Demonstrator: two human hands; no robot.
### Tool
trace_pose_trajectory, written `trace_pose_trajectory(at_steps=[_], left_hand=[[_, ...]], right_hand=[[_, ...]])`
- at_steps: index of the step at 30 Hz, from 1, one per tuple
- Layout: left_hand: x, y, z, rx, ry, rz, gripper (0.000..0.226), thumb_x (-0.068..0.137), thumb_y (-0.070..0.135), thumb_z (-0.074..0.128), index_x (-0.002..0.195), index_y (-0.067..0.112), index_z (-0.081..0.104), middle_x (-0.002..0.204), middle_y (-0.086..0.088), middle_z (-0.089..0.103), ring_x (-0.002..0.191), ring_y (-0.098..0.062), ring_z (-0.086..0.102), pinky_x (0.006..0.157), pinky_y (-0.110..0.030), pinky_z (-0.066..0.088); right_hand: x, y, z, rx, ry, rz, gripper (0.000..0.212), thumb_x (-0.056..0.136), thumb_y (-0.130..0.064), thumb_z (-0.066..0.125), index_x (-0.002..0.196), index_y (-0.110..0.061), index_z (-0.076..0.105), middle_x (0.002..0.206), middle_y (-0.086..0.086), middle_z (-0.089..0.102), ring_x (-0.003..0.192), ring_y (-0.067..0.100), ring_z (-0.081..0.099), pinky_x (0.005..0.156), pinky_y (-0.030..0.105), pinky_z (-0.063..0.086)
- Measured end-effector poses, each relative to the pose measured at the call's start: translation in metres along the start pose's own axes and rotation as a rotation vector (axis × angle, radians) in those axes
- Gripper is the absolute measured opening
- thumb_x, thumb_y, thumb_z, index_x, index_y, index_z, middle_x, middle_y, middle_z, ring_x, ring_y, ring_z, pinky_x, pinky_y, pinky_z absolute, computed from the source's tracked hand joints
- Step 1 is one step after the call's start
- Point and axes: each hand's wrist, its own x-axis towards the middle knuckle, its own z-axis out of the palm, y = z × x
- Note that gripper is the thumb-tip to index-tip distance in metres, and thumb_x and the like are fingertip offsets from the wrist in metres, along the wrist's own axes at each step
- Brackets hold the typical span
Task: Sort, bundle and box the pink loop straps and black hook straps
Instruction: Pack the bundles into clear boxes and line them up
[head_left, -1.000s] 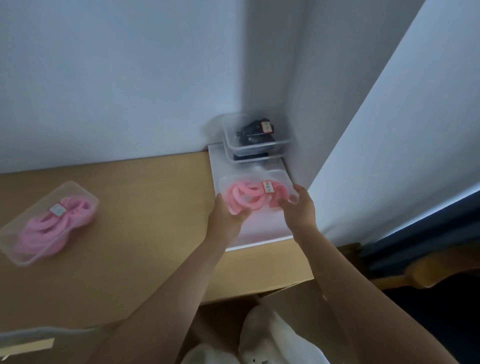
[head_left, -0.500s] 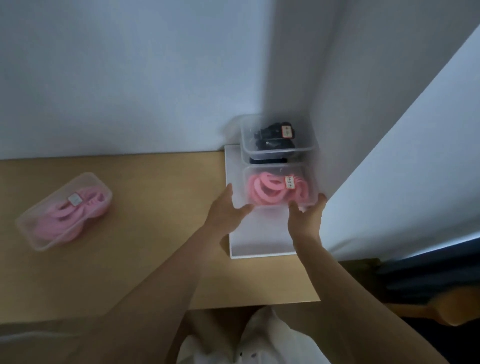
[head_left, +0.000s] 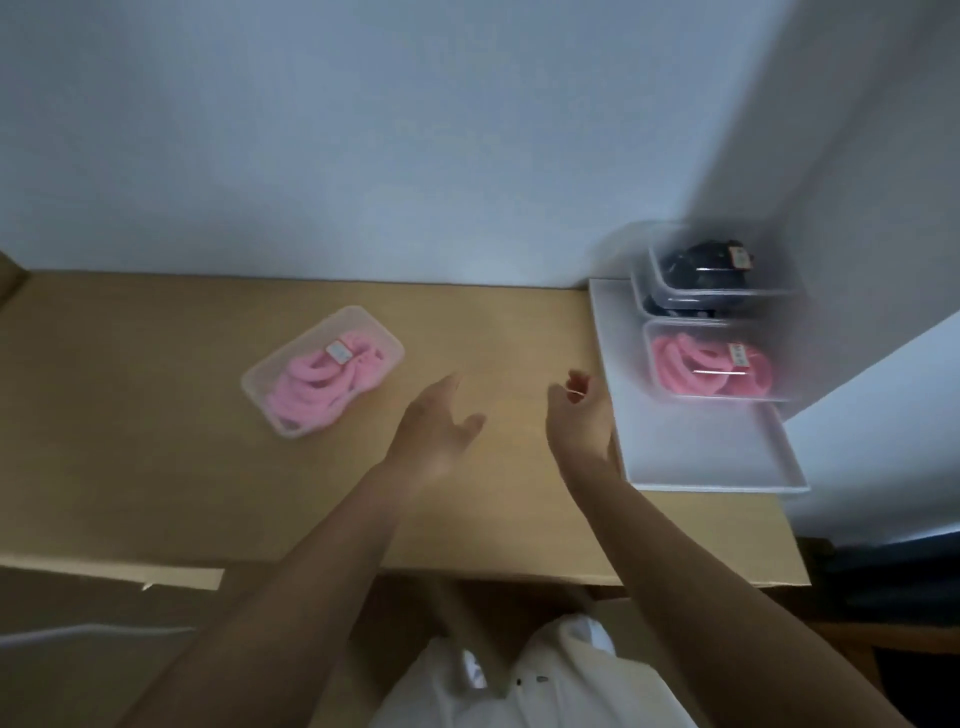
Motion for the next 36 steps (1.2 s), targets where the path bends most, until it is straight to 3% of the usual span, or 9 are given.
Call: trace_pose_trajectory(at_steps=[3,6,9,12,15,18,21,30,36], left_hand=[[-0.018,-0.040,-0.032,0.185,0.091,0.129,0.051,0.090,0.020,0.059,0.136,0.005,0.045,0.137,-0.016,0.050,0.131,-0.031,0.042,0.106,-0.036,0.033],[-0.026,-0.083,-0.056,0.324,0.288,0.171,0.043,0.071,0.013,0.073,0.110,-0.001,0.062,0.110,-0.021,0.064,0.110,-0.045,0.056,0.092,-0.052,0.045],[-0.031,-0.115,-0.073,0.308,0.460,0.010,0.059,0.070,0.021,0.077,0.123,0.004,0.057,0.127,-0.023,0.055,0.121,-0.045,0.047,0.098,-0.055,0.041],[-0.030,-0.131,-0.081,0.011,0.431,-0.339,0.069,0.084,0.035,0.065,0.141,0.008,0.034,0.145,-0.018,0.037,0.129,-0.035,0.039,0.100,-0.043,0.040],[-0.024,-0.136,-0.080,-0.252,0.333,-0.445,0.057,0.091,0.029,0.058,0.137,0.008,0.032,0.134,-0.014,0.052,0.116,-0.033,0.053,0.088,-0.036,0.044],[-0.022,-0.134,-0.077,-0.333,0.337,-0.432,0.056,0.093,0.021,0.056,0.141,0.009,0.030,0.131,-0.013,0.056,0.114,-0.033,0.056,0.087,-0.032,0.043],[-0.022,-0.128,-0.070,-0.357,0.349,-0.384,0.050,0.091,0.018,0.058,0.136,0.011,0.037,0.128,-0.010,0.058,0.112,-0.030,0.057,0.086,-0.029,0.043],[-0.001,-0.027,-0.006,-0.457,0.138,-0.111,0.049,0.083,0.015,0.060,0.130,0.024,0.048,0.114,0.004,0.064,0.102,-0.018,0.059,0.082,-0.030,0.047],[0.025,0.069,0.049,-0.404,0.028,0.058,0.049,0.084,0.012,0.058,0.131,0.021,0.046,0.114,-0.004,0.066,0.103,-0.028,0.062,0.084,-0.037,0.049]], right_hand=[[-0.019,-0.015,0.051,-0.125,-0.167,-0.156,0.029,0.091,-0.018,0.055,0.117,-0.006,0.056,0.104,0.004,0.060,0.098,0.019,0.057,0.080,0.022,0.040],[-0.029,-0.023,0.098,-0.258,-0.258,-0.249,0.040,0.091,-0.021,0.057,0.126,-0.003,0.051,0.123,0.013,0.055,0.111,0.023,0.053,0.094,0.029,0.039],[-0.034,-0.029,0.129,-0.287,-0.305,-0.184,0.057,0.092,-0.025,0.057,0.140,-0.004,0.034,0.143,0.013,0.036,0.129,0.027,0.040,0.107,0.034,0.031],[-0.034,-0.031,0.148,-0.196,-0.380,-0.063,0.066,0.092,-0.029,0.056,0.146,-0.008,0.025,0.151,0.011,0.029,0.135,0.027,0.035,0.110,0.038,0.032],[-0.032,-0.032,0.159,-0.023,-0.476,0.037,0.061,0.093,-0.022,0.056,0.146,-0.012,0.028,0.141,0.011,0.043,0.119,0.026,0.049,0.099,0.040,0.044],[-0.032,-0.036,0.156,0.086,-0.506,0.086,0.048,0.092,-0.015,0.056,0.137,-0.011,0.041,0.098,0.005,0.059,0.088,0.022,0.053,0.071,0.036,0.049],[-0.031,-0.031,0.139,0.100,-0.470,0.084,0.041,0.092,-0.015,0.057,0.130,-0.008,0.045,0.093,0.003,0.058,0.088,0.021,0.056,0.082,0.046,0.051],[0.002,0.004,0.001,0.207,-0.051,0.060,0.025,0.092,-0.018,0.057,0.116,-0.012,0.052,0.103,0.004,0.063,0.082,0.016,0.063,0.069,0.025,0.050],[0.029,0.017,-0.108,0.043,0.190,-0.014,0.023,0.090,-0.018,0.059,0.111,-0.012,0.056,0.102,-0.001,0.061,0.096,0.024,0.064,0.091,0.046,0.050]])
